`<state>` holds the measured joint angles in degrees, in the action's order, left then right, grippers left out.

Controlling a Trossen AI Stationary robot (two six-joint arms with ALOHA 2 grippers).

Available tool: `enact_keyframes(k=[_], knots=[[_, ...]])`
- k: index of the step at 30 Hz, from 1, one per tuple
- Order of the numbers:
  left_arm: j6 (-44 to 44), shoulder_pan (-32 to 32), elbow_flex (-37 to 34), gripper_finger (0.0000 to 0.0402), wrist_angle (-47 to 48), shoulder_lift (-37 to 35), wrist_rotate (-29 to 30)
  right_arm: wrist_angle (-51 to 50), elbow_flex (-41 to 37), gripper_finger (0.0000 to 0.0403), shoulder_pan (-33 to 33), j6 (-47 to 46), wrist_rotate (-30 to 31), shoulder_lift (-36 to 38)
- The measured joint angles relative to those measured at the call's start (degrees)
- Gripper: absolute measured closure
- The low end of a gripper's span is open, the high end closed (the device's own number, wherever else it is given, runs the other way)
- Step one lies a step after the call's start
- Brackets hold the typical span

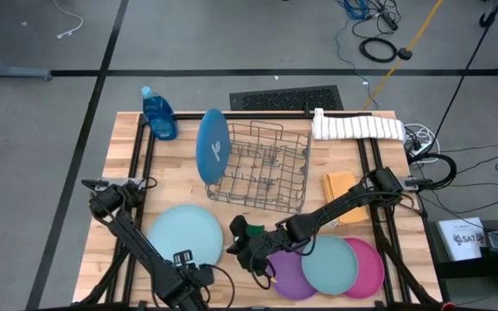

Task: Sort dishes
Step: Put the large light blue plate in the dish rack

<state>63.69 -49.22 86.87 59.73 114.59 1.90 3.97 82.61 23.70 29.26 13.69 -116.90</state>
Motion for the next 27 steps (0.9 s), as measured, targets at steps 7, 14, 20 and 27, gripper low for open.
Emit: enact_keyframes(k=[7, 14, 20, 27], knots=[[0.4, -0.5, -4.1, 0.0219, -3.9, 0.0, -0.3, 0.0, 0.0, 0.0399, 0.0, 0.0, 0.0, 0.0], [0.4, -0.5, -8.5, 0.0219, -8.2, 0.1, -0.1, -0.1, 0.0, 0.0399, 0.0, 0.0, 0.0, 0.0], [1.8, -0.2, -10.2, 0.0242, -9.6, -0.2, -0.4, -0.8, 0.0, 0.0399, 0.0, 0.0, 0.0, 0.0], [0.1, 0.1, -9.3, 0.0379, -9.6, -0.2, -1.7, -0.8, 0.0, 0.0399, 0.0, 0.0, 0.1, 0.0]])
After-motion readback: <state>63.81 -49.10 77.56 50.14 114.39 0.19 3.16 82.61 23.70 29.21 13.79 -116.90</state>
